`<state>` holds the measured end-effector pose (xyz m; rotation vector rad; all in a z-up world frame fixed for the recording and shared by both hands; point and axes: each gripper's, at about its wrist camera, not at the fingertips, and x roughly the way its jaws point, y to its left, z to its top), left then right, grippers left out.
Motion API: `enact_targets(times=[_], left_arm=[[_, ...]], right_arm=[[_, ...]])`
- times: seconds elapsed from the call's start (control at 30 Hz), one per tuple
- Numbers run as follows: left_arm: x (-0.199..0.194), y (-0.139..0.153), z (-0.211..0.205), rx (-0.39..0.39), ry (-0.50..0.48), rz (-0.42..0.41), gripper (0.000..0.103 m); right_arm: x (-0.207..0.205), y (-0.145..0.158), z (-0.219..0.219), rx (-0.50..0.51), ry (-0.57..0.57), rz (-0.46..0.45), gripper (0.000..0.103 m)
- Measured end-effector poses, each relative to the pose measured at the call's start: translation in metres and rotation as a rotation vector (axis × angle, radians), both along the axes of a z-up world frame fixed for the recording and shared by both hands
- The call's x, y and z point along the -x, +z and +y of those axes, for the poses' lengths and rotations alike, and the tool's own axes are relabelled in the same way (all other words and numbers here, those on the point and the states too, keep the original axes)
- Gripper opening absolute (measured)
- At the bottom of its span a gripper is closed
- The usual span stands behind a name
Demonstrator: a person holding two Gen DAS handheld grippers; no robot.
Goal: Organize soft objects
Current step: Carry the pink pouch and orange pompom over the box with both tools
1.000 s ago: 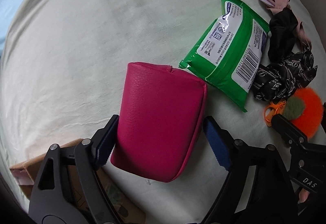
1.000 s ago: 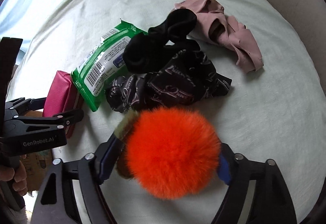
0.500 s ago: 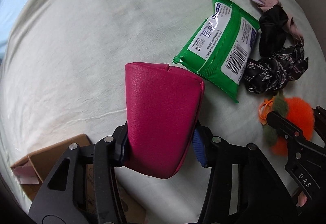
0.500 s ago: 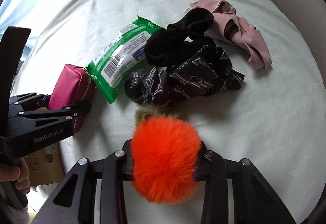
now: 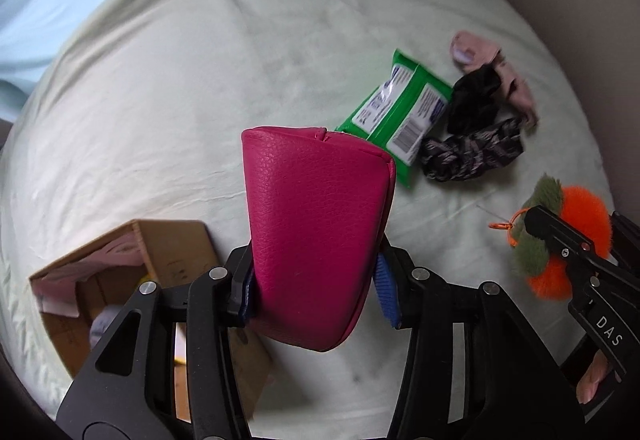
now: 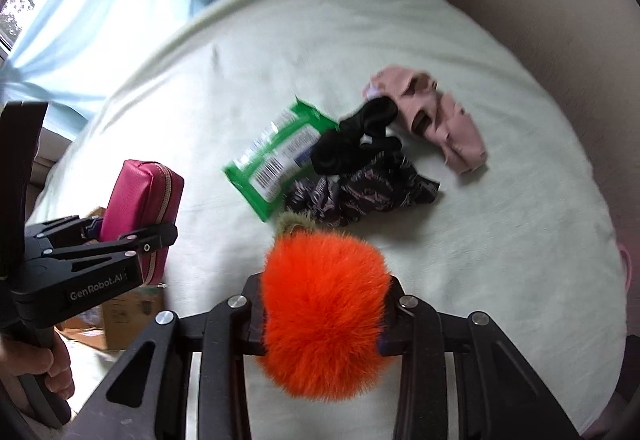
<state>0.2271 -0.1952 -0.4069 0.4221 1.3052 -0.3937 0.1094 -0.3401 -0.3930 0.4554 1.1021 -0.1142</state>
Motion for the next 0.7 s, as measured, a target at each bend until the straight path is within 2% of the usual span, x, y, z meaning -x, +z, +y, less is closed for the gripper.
enact_targets(times=[0.4,0.57,0.7], left_arm=[[0.046,0.134,0.031,0.136,0.125,-0.141,0.043],[0.067,0.186,0.068,0.198,0.201,-0.200,0.043],[0.076,0.212,0.110,0.233,0.271,-0.243,0.043]], right_arm=[[0.023,0.134,0.028,0.029,0.072,-0.147,0.033],[0.024,0.183,0.059,0.051,0.135,-0.199,0.033],[0.022,0.214,0.095,0.058,0.186,-0.236,0.033]])
